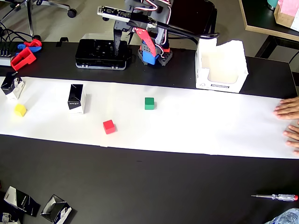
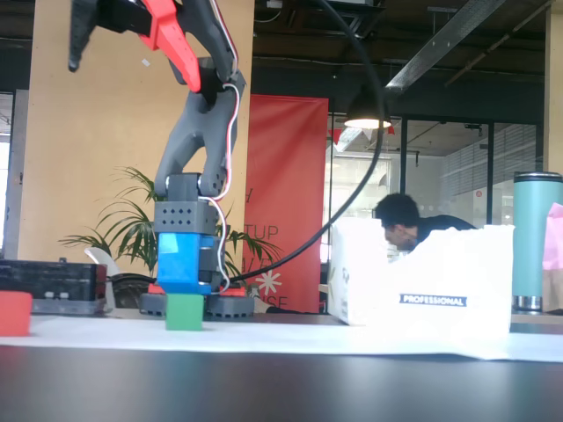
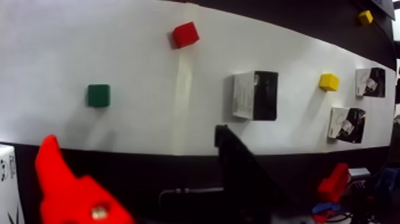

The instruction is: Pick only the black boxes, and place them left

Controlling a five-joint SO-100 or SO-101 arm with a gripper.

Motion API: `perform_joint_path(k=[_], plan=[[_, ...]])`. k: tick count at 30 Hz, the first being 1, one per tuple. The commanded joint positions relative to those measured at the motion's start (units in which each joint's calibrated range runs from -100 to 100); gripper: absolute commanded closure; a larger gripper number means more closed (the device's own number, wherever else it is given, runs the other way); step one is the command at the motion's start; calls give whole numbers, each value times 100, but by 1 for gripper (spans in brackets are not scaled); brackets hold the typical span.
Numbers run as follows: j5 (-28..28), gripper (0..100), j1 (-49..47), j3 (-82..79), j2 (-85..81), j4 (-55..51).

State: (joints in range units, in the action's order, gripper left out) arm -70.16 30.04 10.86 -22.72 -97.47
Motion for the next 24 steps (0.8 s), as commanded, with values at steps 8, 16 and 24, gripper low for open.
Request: perform_joint_path(k=[8, 16, 24], plan=[[-737, 49, 1140, 1503, 1289, 41], [-979, 49, 1565, 2141, 2261, 367], [-1074, 48, 1807, 2328, 2987, 915]])
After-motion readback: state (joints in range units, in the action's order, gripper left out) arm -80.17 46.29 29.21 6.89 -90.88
